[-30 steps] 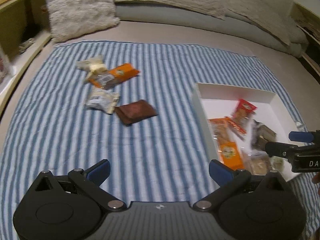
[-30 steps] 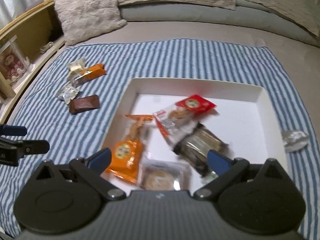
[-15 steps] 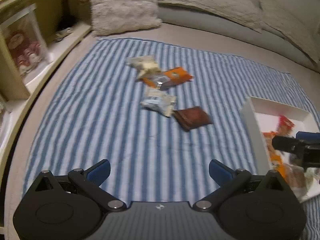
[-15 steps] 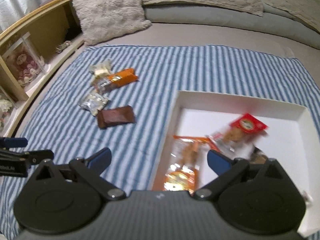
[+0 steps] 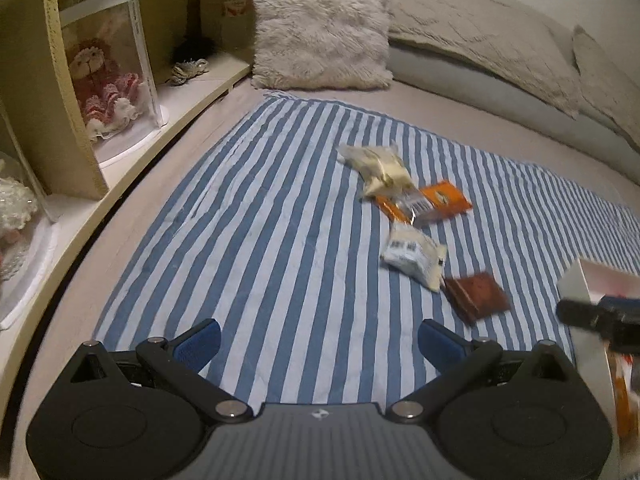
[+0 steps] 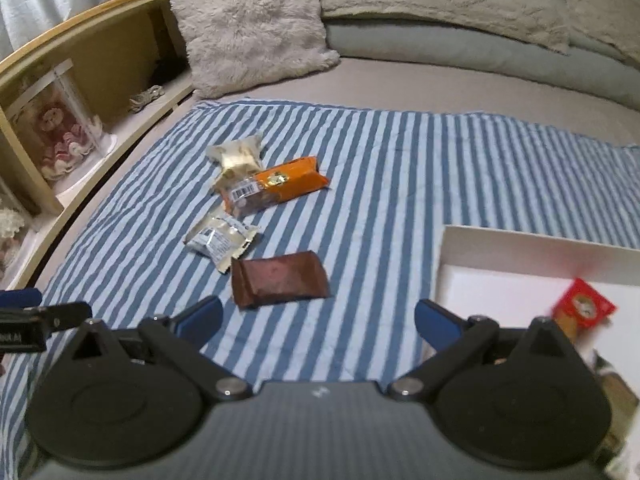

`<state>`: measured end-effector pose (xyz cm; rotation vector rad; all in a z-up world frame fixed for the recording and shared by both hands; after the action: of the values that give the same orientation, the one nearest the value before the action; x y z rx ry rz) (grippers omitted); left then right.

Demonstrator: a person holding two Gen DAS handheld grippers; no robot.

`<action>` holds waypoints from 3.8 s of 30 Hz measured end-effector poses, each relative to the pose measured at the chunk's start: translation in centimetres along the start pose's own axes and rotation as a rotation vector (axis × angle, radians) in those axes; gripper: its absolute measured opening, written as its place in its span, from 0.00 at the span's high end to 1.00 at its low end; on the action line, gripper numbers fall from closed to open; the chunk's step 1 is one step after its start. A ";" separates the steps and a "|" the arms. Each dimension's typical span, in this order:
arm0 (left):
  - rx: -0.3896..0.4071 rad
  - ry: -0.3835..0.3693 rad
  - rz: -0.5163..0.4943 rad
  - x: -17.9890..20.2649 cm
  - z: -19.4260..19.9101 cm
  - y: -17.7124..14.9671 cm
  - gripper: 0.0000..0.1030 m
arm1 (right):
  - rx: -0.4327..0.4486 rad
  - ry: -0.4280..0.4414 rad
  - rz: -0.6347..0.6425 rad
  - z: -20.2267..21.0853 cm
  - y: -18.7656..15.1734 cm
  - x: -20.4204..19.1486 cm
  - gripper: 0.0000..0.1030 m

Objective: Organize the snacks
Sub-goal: 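Move both open tools back toward the remaining snacks on the cloth, then grasp the brown chocolate bar with the right tool while the left tool grasps the white wrapped pastry, then carry the chocolate bar and white pastry over the white tray with both tools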

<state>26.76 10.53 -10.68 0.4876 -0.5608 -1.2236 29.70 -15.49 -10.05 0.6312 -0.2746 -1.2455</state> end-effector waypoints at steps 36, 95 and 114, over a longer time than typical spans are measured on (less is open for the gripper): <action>-0.109 -0.072 -0.434 9.2 -14.5 4.2 0.12 | -0.100 0.140 0.228 -10.3 0.9 -2.7 0.22; -0.134 -0.128 -0.495 10.1 -11.4 1.3 0.41 | 0.121 0.140 0.061 7.7 0.7 7.4 0.38; 0.020 -0.220 -0.328 14.3 -2.5 2.8 0.50 | 0.186 0.060 0.006 12.3 -0.9 10.2 0.38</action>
<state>33.80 -2.37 -8.91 0.4767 -0.6982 -1.5987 25.76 -28.84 -2.11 0.8261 -0.3450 -1.2019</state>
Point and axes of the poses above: each gripper's, at about its wrist camera, not at the fingertips, and z roughly against the way its jaws point, x to its right, y to its top, the point moved 1 cm from there along -z, roughly the way its jaws point, and after that the axes turned 6 degrees about z, right-handed, at the moved point
